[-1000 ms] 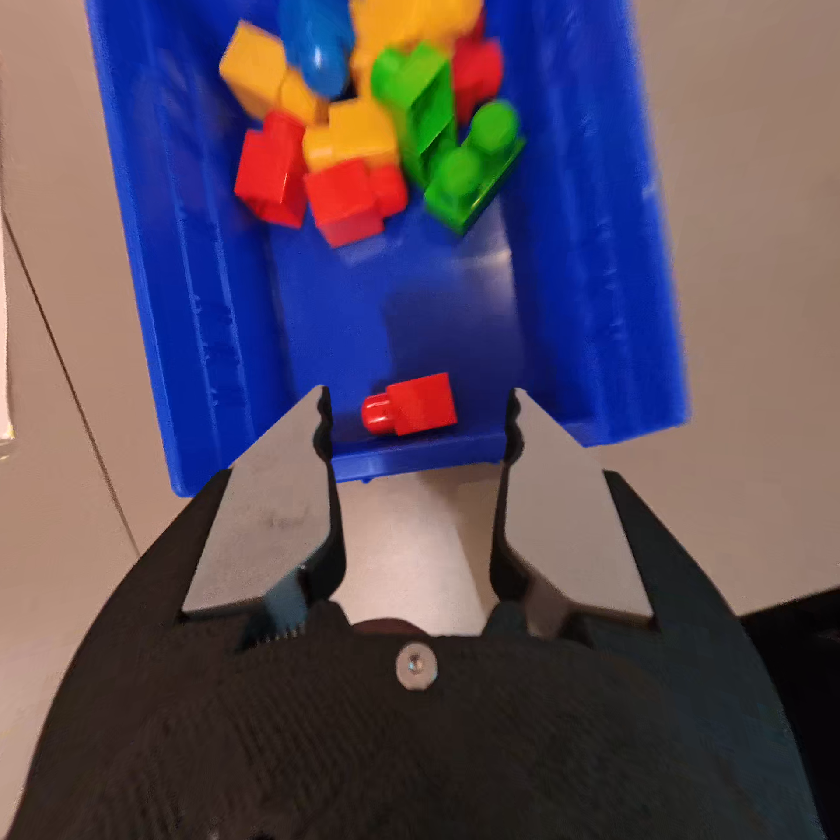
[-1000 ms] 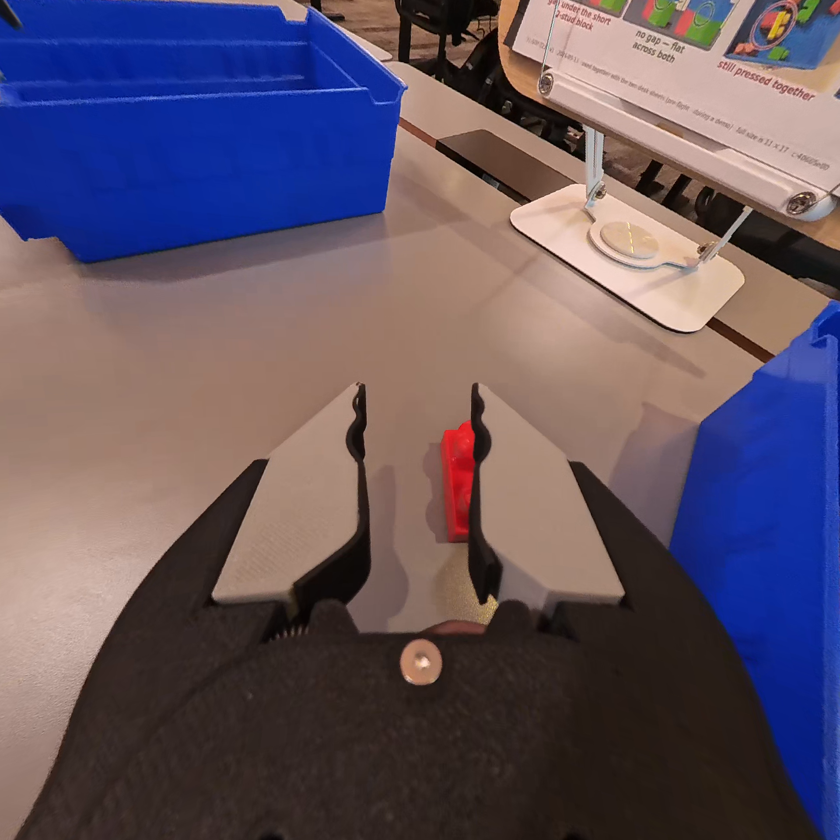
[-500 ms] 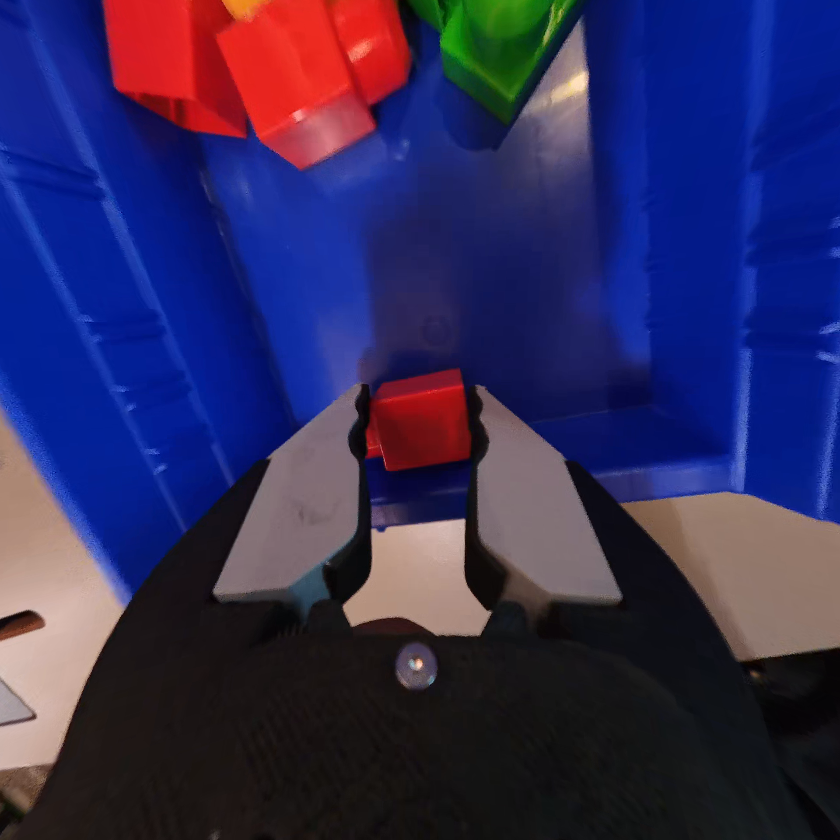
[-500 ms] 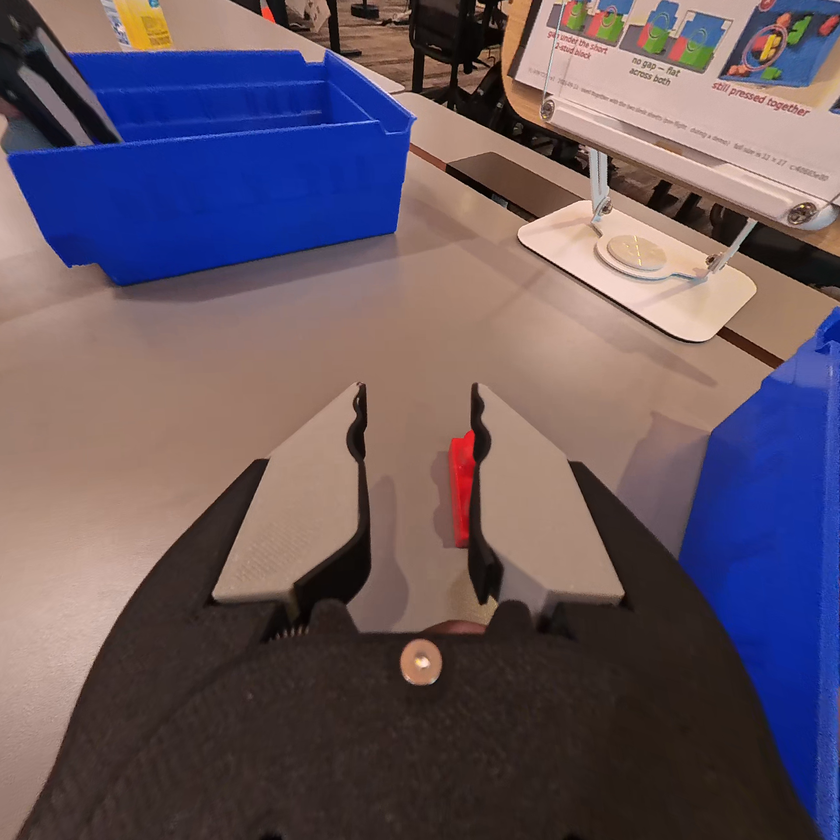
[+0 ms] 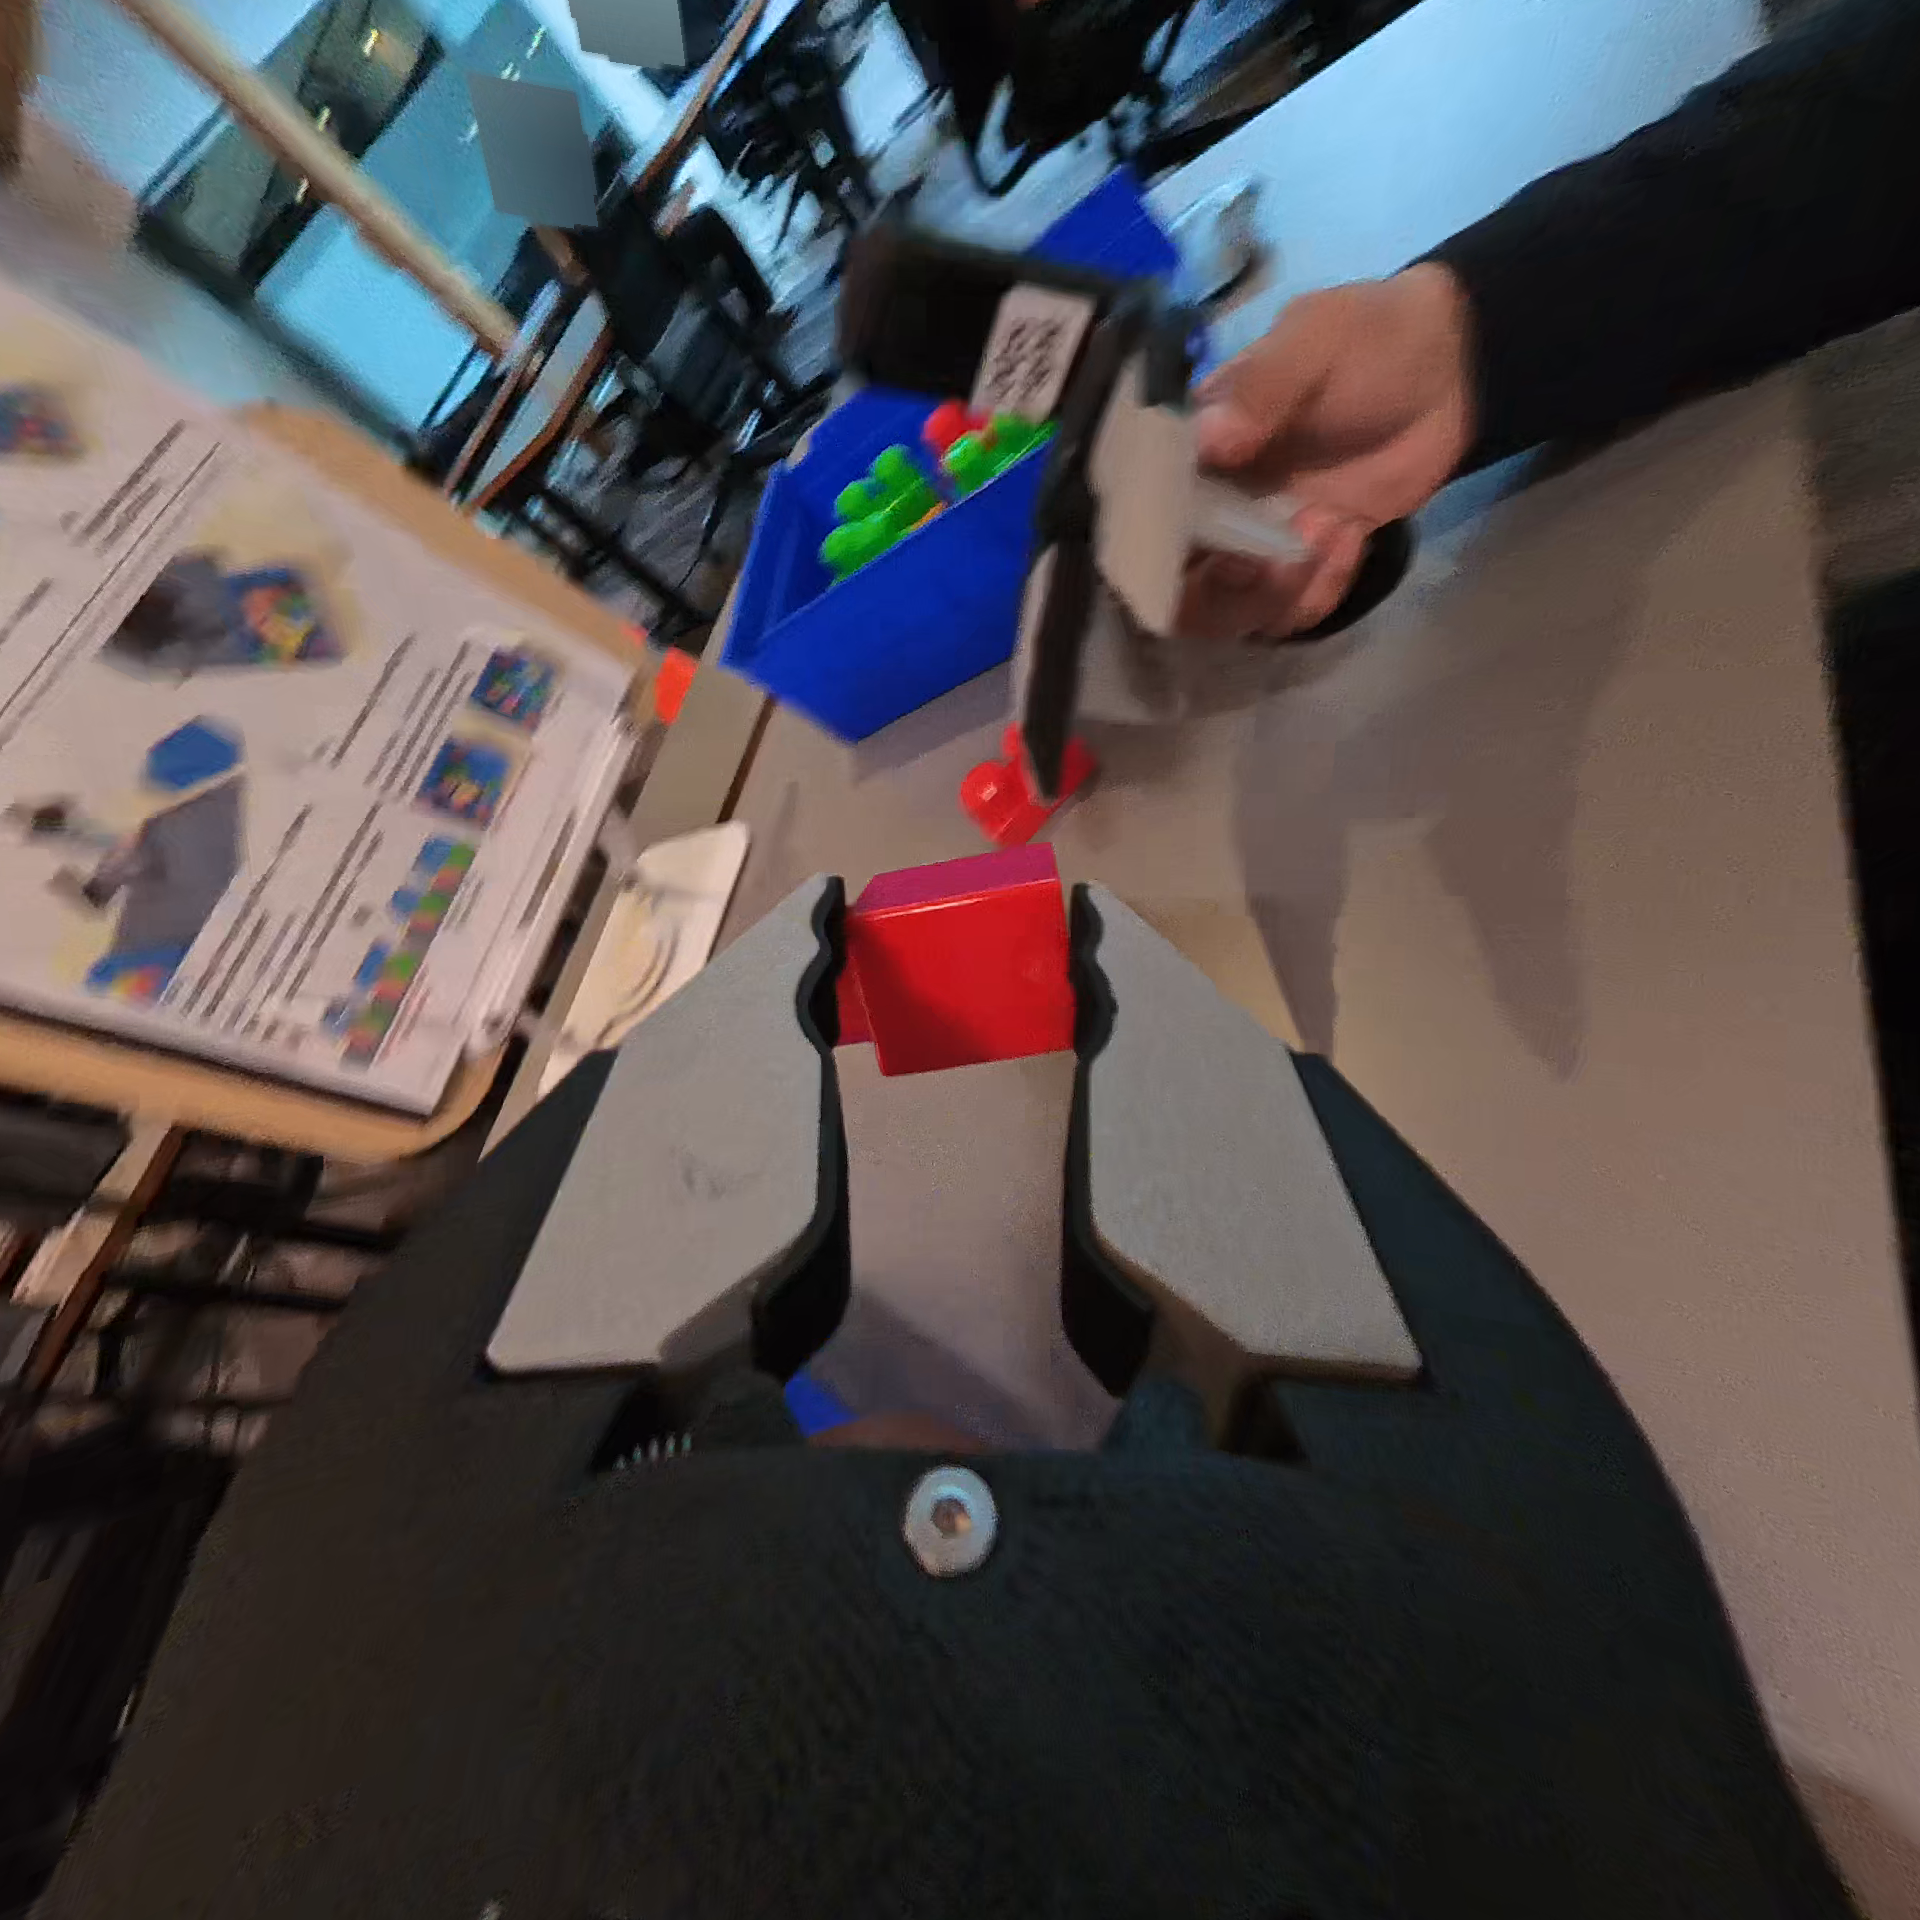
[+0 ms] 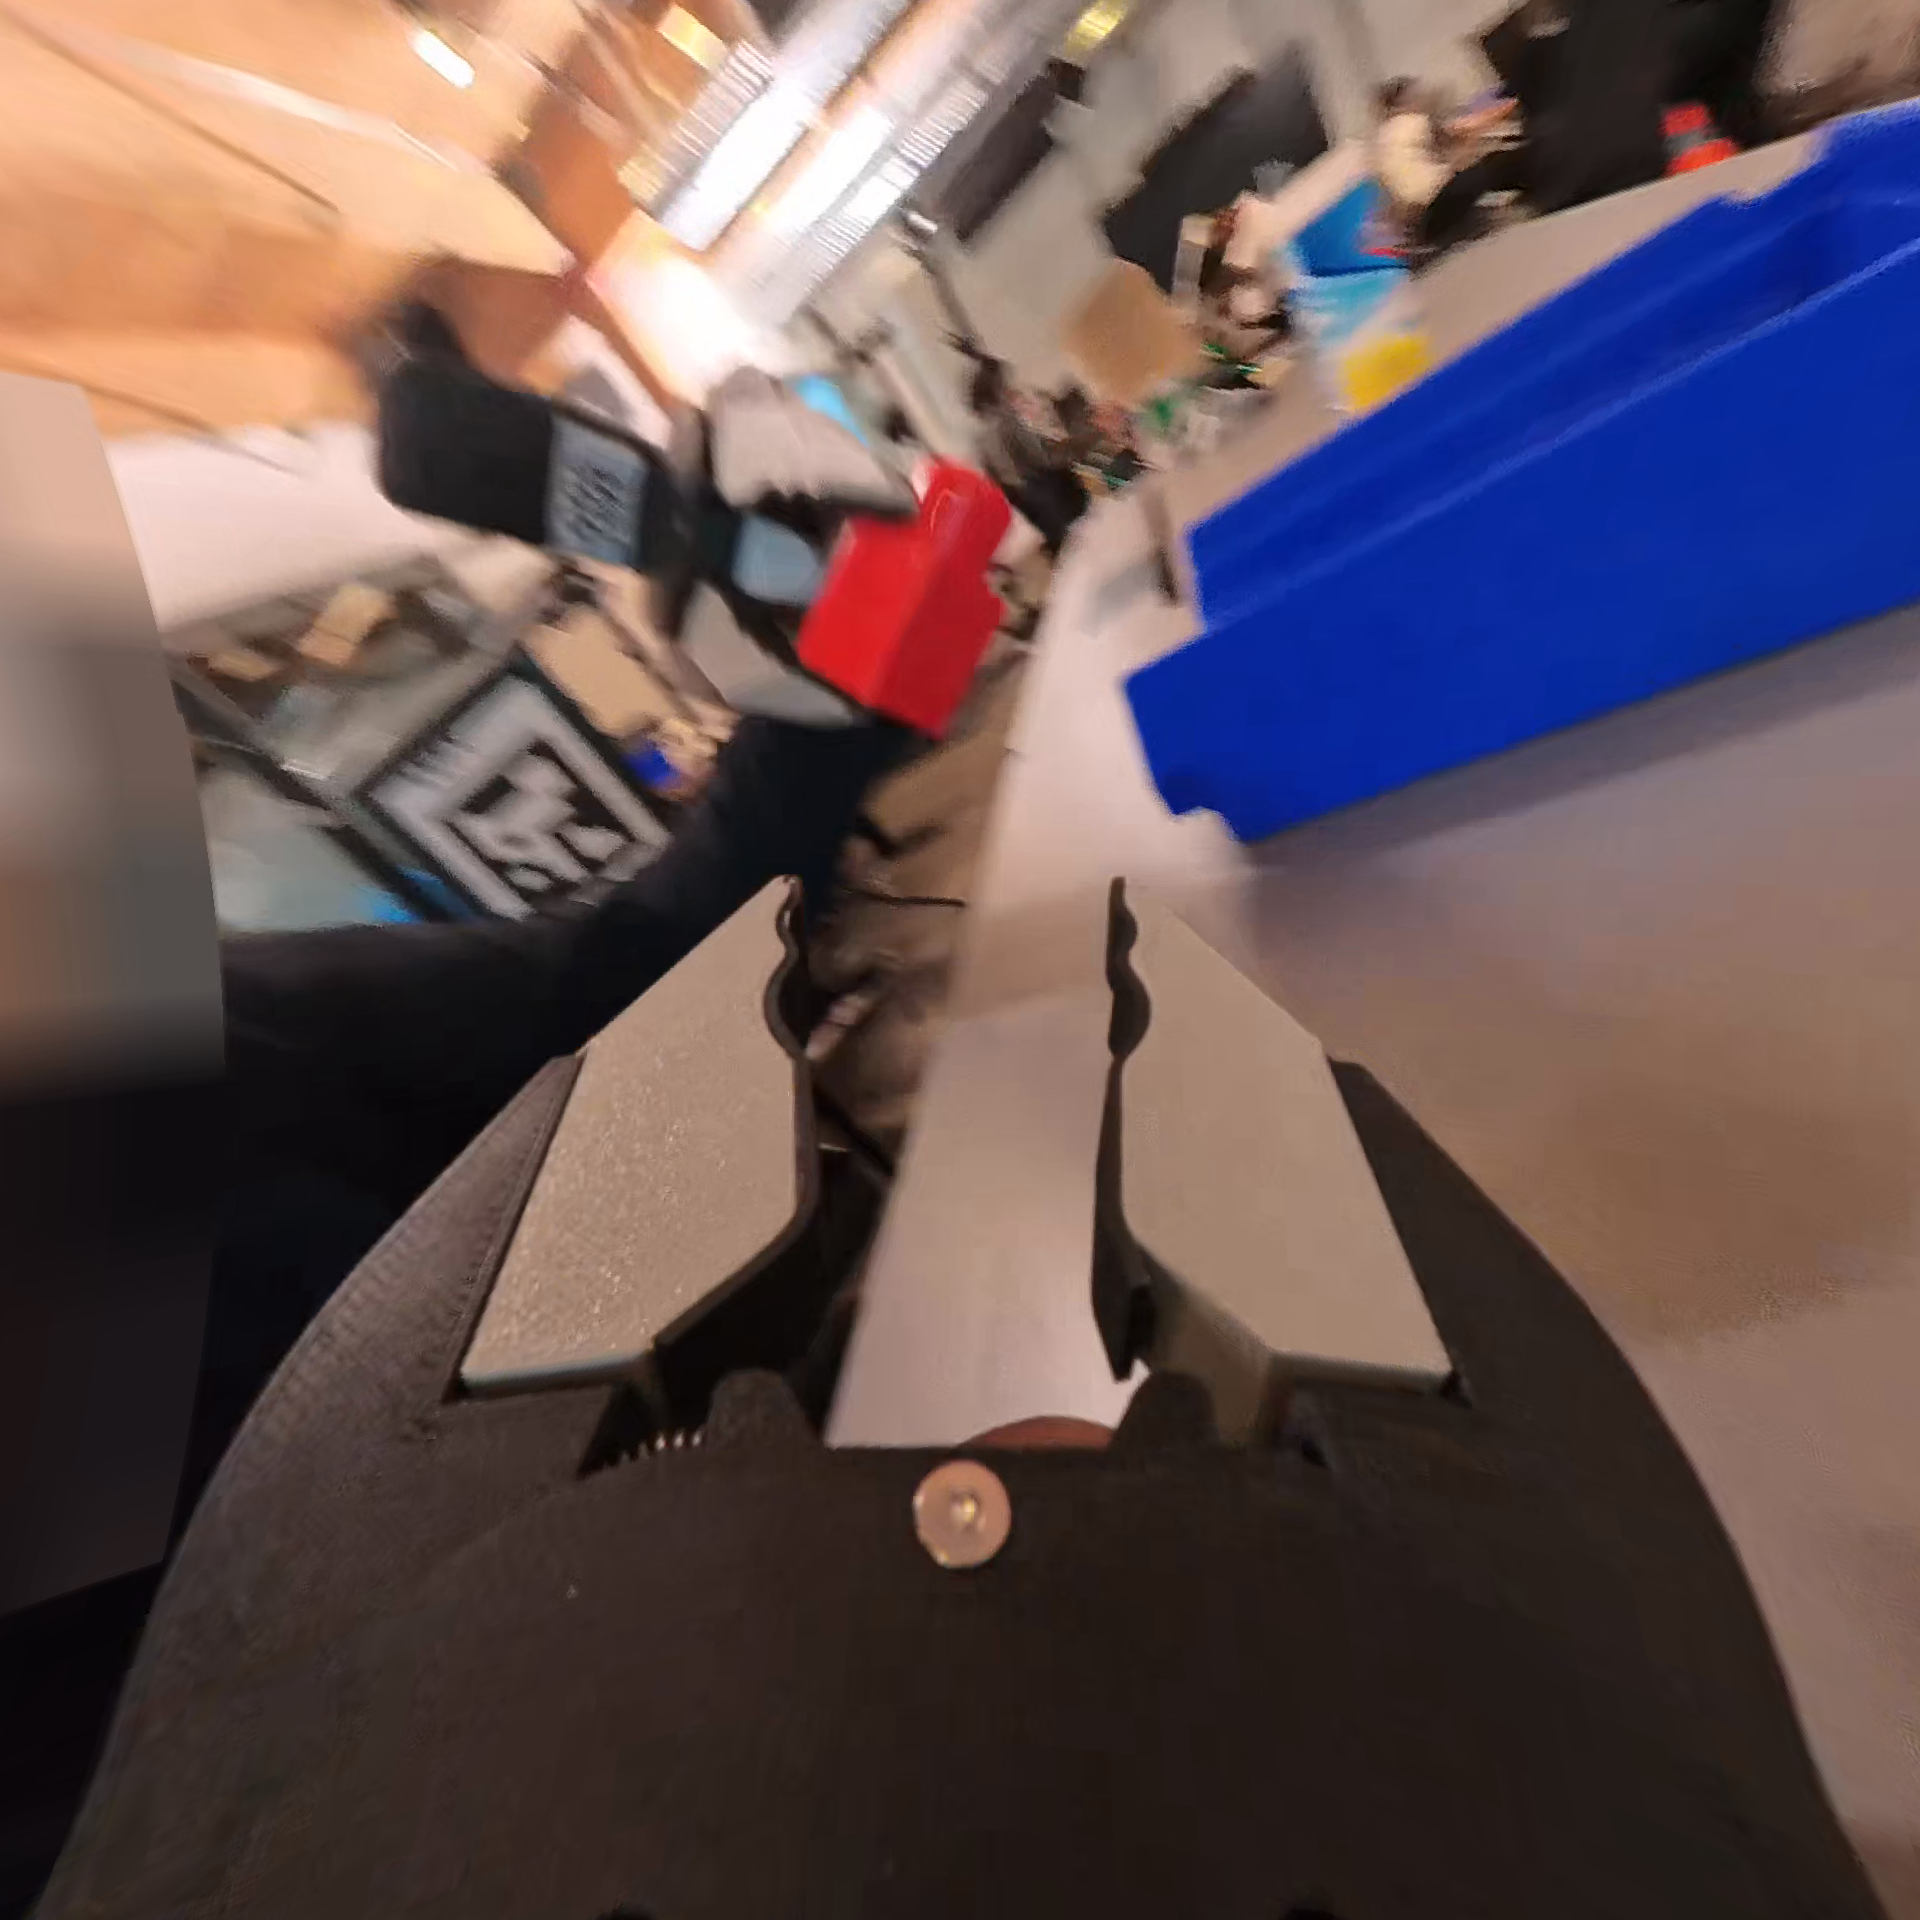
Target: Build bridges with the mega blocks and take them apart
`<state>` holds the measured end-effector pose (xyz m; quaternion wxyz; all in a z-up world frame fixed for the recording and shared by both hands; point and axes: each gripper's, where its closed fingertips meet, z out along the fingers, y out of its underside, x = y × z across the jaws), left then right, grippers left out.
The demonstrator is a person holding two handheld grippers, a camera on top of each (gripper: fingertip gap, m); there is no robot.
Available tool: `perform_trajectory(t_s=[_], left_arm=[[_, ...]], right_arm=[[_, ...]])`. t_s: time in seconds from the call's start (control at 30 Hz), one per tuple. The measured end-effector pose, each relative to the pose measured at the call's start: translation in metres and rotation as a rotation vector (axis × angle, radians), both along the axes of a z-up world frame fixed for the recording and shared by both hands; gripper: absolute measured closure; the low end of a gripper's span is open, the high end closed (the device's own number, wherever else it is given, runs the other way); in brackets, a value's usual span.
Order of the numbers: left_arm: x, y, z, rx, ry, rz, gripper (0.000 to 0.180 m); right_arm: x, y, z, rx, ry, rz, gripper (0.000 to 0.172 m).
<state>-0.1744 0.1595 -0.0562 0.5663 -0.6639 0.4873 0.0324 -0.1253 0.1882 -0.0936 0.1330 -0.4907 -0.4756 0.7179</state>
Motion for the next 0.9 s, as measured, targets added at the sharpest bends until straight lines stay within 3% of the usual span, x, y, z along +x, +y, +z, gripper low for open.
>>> perform_trajectory(t_s=[0.1,0.3,0.4,0.47,0.73,0.83,0.9], left_arm=[[0.039,0.000,-0.015,0.007,0.011,-0.111,0.139],[0.074,0.011,-0.023,0.072,-0.002,-0.188,0.139],[0.080,0.012,-0.025,0.070,-0.019,-0.201,0.139],[0.081,0.013,-0.026,0.066,-0.033,-0.199,0.139],[0.073,0.019,-0.027,0.028,-0.137,-0.120,0.141],[0.058,0.023,-0.020,0.031,-0.223,-0.055,0.140],[0.040,0.035,-0.023,-0.014,-0.280,0.054,0.136]], right_arm=[[0.011,-0.010,0.019,-0.157,0.077,0.132,0.120],[0.009,-0.020,0.013,-0.217,0.037,0.199,0.117],[0.007,-0.020,0.008,-0.264,0.018,0.214,0.135],[0.008,-0.018,0.007,-0.299,0.022,0.236,0.136],[0.004,-0.004,0.000,-0.264,0.016,0.149,0.139],[0.004,0.008,0.002,-0.237,0.033,0.079,0.139],[0.001,0.015,-0.003,-0.123,0.030,-0.006,0.139]])
